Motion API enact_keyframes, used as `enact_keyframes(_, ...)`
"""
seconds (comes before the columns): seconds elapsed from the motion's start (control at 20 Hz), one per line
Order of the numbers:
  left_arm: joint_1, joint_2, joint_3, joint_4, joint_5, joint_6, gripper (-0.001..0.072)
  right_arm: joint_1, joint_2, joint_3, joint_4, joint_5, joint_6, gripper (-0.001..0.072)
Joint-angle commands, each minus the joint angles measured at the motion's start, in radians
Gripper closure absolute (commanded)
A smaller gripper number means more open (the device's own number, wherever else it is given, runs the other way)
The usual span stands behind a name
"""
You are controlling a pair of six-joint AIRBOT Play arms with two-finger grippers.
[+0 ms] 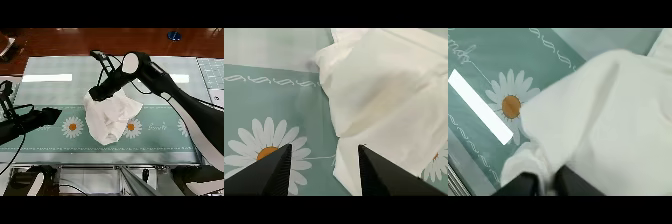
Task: Fold the shirts.
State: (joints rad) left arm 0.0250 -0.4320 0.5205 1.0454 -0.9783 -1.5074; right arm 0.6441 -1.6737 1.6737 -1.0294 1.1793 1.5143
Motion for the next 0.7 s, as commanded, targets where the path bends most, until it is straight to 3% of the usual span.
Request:
enact_keyframes(0.0,-0.001,0.001,-0.012,-0.009,-0.046,0.000,0.0199,-0.024,-0.043,-0.001,0.011,0.028,0.027,0.0303)
enact_keyframes(0.25,-0.001,0.001,-0.020,-0.002,-0.178,0.003,0.0199,-0.362,0.173,0.001,-0.076,0.167,-0.018,0.0304)
enact_keyframes(0.4,-0.002,0.000,-0.085,-0.017,-0.242,-0.035,0.0199,-0.615,0.348,-0.161,-0.164,0.137,-0.015,0.0305)
enact_keyframes(0.55,-0.002,-0.018,-0.270,-0.209,-0.132,-0.021,0.0199,-0.805,0.499,-0.497,-0.098,0.005,-0.016,0.0306)
enact_keyframes(0.65,-0.002,-0.070,-0.364,-0.395,-0.003,0.071,0.0199,-0.859,0.565,-0.702,-0.021,-0.050,-0.065,0.0305)
